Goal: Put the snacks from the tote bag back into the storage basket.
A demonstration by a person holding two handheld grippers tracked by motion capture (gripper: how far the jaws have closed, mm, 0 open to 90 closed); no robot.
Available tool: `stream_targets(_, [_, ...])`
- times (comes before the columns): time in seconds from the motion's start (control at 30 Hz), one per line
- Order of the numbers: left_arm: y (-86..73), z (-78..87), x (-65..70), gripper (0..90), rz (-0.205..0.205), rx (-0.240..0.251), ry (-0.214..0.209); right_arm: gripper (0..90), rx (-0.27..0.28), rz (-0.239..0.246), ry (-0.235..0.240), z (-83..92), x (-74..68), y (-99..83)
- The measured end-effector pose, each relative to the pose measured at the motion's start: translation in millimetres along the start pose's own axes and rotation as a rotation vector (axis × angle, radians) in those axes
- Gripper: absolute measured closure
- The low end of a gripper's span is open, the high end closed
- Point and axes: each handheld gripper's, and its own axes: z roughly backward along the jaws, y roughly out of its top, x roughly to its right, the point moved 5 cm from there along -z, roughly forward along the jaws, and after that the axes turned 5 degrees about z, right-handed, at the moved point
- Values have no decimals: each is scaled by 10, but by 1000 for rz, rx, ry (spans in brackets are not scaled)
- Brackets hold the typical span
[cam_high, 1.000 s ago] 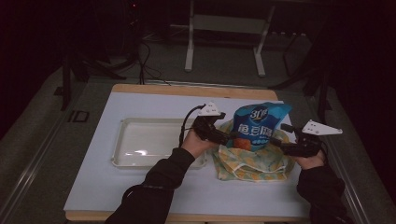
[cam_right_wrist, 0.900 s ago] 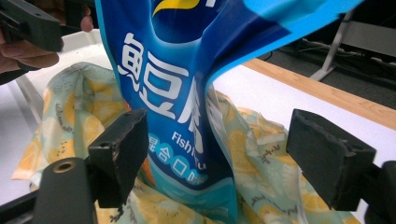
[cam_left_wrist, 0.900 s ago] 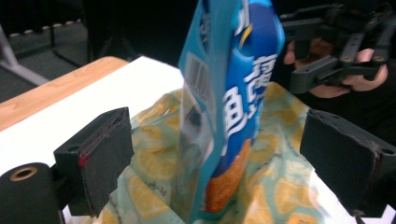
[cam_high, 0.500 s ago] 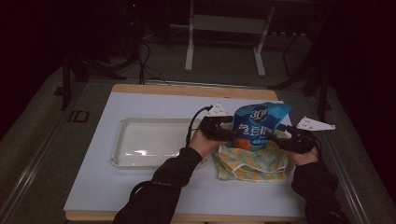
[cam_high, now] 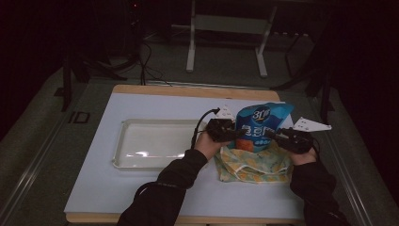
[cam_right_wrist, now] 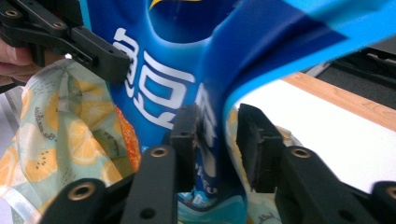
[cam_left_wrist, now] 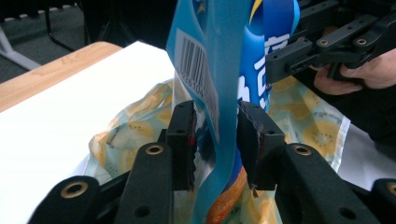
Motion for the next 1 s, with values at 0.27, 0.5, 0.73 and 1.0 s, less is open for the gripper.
stream_targets(0.27, [22, 3, 25, 751, -26, -21, 32, 760, -5, 3, -4, -32, -34, 21])
stream_targets(0.5, [20, 9, 19, 817, 1, -20, 31, 867, 9, -2, -5, -30, -70, 62])
stream_targets(0.73, [33, 16, 22, 843, 13, -32, 37, 879, -1, -1, -4, -34, -83, 84])
stream_targets(1.0, [105, 41, 36, 856, 9, -40, 41, 882, 8, 0, -9, -21, -84, 119])
